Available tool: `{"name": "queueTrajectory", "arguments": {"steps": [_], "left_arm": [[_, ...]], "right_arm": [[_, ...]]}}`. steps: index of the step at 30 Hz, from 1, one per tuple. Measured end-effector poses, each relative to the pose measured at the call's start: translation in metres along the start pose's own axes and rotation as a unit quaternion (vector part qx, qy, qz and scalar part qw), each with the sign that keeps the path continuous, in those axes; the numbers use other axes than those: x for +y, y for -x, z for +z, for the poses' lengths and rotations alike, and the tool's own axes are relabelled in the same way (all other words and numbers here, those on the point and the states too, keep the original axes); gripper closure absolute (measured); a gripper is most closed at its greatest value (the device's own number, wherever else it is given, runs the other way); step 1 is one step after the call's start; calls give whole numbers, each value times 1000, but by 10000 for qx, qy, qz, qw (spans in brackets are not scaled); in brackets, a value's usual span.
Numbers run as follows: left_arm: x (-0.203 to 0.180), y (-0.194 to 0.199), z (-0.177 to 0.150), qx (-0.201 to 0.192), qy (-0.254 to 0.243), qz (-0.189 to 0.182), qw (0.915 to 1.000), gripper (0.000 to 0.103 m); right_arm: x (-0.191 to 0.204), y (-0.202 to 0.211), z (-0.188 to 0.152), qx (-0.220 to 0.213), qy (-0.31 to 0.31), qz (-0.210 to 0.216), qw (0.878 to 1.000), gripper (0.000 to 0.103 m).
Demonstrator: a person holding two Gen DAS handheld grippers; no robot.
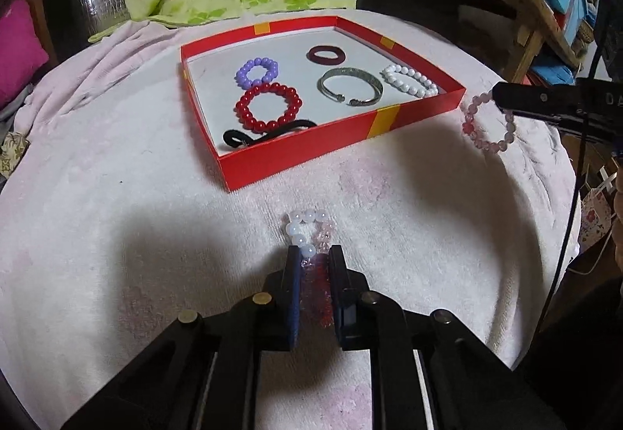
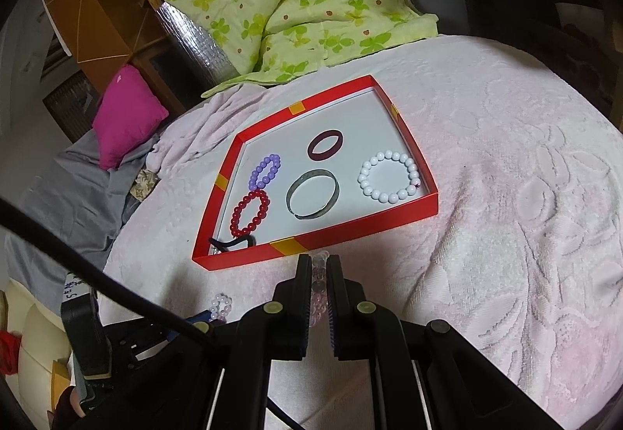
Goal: Organize jewelry
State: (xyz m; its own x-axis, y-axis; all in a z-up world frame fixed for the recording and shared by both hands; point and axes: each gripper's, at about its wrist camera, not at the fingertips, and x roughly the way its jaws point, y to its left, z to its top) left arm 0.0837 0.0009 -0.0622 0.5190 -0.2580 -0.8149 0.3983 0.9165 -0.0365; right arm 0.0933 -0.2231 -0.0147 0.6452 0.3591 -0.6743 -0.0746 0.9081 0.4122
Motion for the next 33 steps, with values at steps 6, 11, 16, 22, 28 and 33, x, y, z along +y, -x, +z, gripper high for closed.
{"name": "queueTrajectory", "arguments": {"steps": [6,11,16,22,28,33], "left_arm": [[-4,12,5,-170,-76,130,9997,88],[-4,16,7,-229,-77,191,9995,88],[-5,19,9,-296,-67,169,9994,88],[-4,17,8,-257,-59,175,9995,88],[-6,14,9,-220,-65,203,9995,88],[-7,14,9,-223,-83,200,9995,88]], "right_arm": [[2,-1,0,42,60,-8,10000,95],[3,-3,0,61,73,-15,10000,95],[4,-6,0,103,105,-26,9999,95],[-5,-10,-2,216,77,-135,9996,95],[-22,-18,-4,453,-198,-251,9985,95],[-14,-24,-5,564,-150,-206,9981,95]]}}
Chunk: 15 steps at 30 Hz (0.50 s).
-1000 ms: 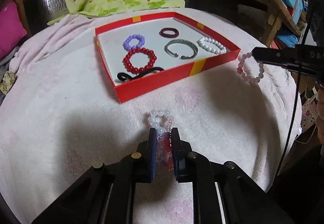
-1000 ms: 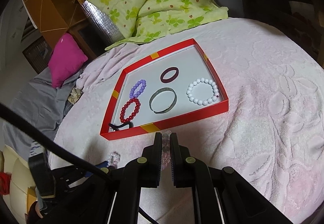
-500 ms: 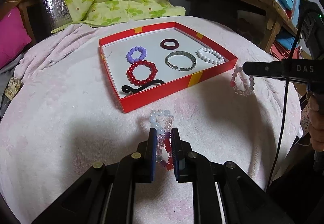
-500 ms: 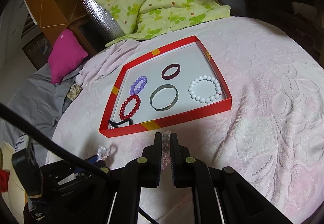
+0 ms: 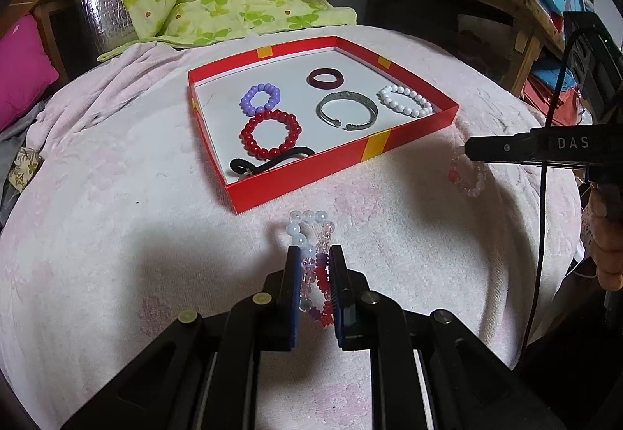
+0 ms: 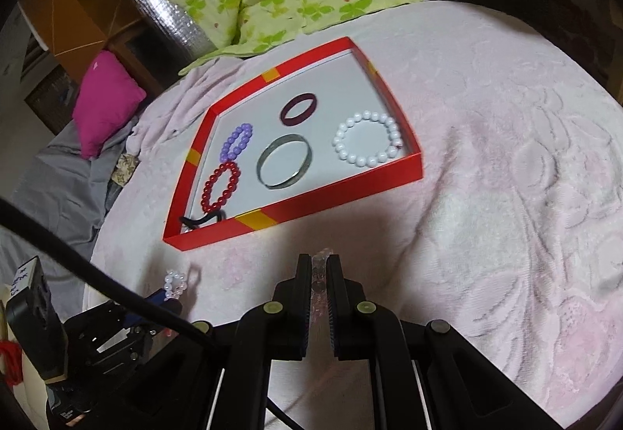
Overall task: Organize jewelry
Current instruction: 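Carry both pink bracelets over the red box with both tools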
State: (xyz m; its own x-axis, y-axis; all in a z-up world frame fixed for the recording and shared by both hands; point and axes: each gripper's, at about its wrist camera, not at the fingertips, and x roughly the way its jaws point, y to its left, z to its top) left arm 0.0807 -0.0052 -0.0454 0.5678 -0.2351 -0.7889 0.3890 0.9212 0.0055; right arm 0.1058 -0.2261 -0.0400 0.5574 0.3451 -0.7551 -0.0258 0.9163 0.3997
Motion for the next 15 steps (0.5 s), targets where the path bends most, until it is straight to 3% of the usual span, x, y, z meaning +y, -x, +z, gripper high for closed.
{"name": "queueTrajectory", "arguments": {"steps": [15], "left_arm": [[-3,20,10,-325,112,-244,9991,88]], "right_arm": [[7,0,0,-36,29,87,10000,95]]}}
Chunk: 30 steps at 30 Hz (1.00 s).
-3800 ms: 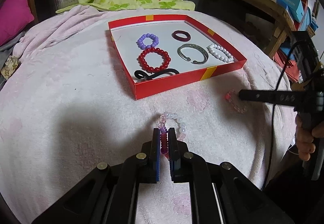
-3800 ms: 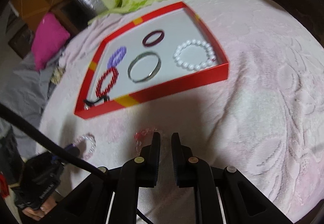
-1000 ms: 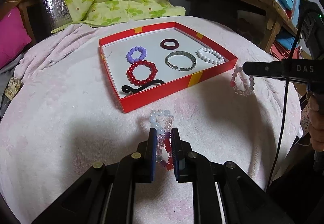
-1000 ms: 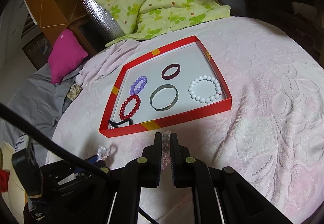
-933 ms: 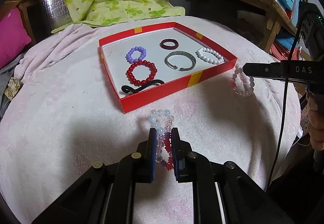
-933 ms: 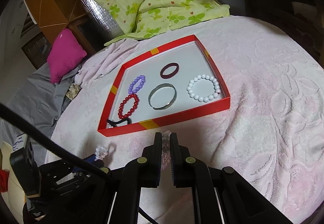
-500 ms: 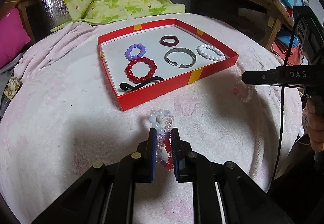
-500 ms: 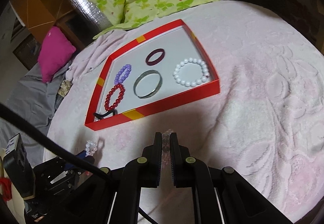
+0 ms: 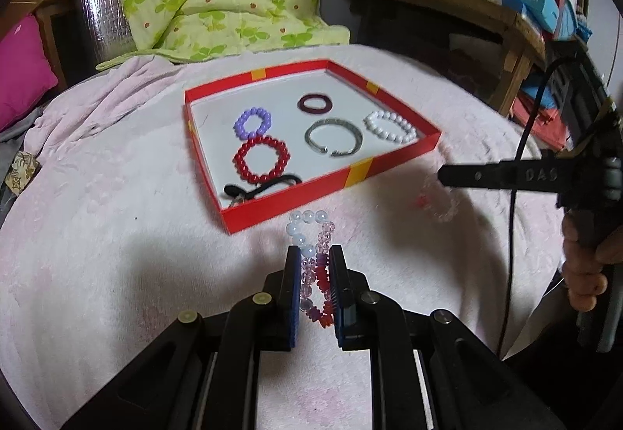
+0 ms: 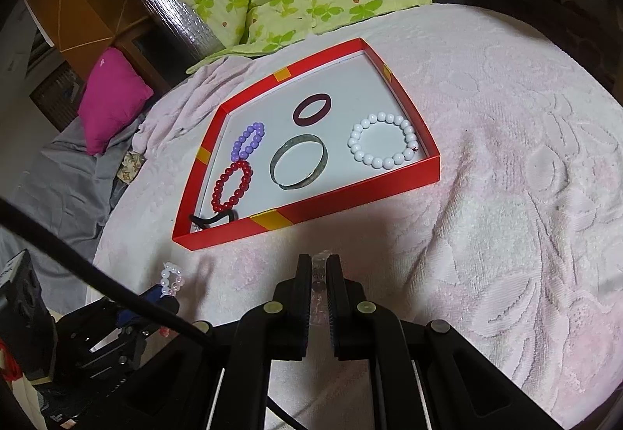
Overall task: Organize jewelry
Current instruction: 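Carry both pink bracelets over the red box with both tools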
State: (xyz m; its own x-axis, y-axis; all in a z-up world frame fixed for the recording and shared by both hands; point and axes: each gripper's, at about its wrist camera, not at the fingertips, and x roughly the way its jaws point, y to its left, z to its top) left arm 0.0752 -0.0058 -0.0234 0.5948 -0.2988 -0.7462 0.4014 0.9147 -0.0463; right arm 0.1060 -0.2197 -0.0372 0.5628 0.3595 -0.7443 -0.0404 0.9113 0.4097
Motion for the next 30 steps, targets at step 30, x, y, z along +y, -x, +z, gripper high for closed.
{"name": "queueTrajectory", "arguments": {"steps": [30], "left_arm": [[10,3,40,-659,559,-141,9962,88]], "right_arm": [[24,29,14,-871,-169,525,9947,95]]}}
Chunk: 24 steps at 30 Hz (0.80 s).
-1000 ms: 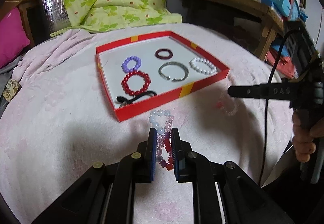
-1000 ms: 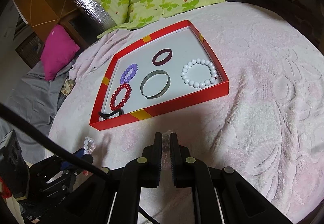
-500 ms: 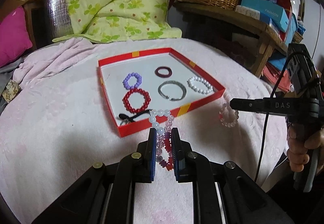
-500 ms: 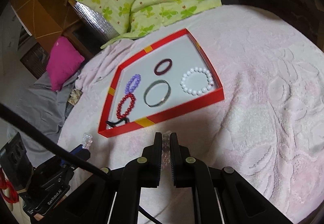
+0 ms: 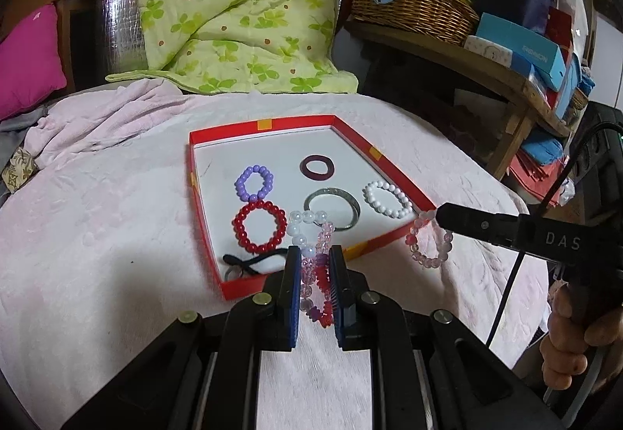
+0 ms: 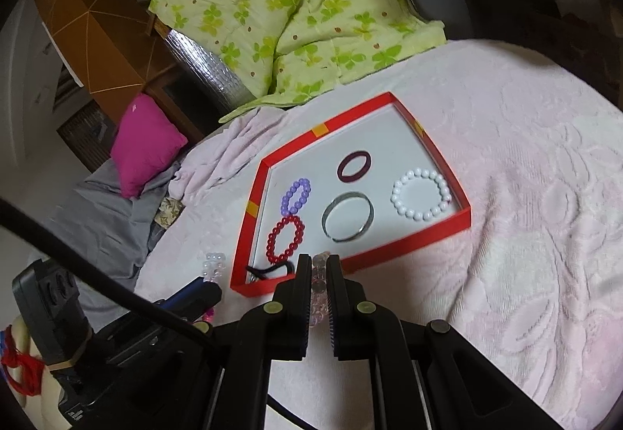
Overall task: Organize jewelry
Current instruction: 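Carry both pink bracelets over the red box with both tools, then release the pink-and-clear bracelet in the box with the left tool while the right tool releases the pale pink bracelet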
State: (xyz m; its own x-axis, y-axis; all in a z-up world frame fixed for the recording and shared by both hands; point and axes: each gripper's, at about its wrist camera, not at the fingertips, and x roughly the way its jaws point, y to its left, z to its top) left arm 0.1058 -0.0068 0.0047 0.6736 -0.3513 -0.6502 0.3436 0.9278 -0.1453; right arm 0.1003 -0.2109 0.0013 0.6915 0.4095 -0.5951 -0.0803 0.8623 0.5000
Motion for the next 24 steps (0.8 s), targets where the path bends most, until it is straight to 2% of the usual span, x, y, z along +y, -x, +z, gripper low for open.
{"name": "queueTrajectory", "arguments": {"steps": [8,18,24], "left_arm": [[0,-26,15,-46,-55,-74,9999,88],[7,-73,36,227,137,-170,9995,88],[5,-92,41,373,7,96,9993,88]], "right_arm": [[-6,-17,29,-324,19,-123,9994,95],[-18,-71,70,-235,-366,-124,9990,95],[-27,-100,80,-60,-625,-137,9979,95]]}}
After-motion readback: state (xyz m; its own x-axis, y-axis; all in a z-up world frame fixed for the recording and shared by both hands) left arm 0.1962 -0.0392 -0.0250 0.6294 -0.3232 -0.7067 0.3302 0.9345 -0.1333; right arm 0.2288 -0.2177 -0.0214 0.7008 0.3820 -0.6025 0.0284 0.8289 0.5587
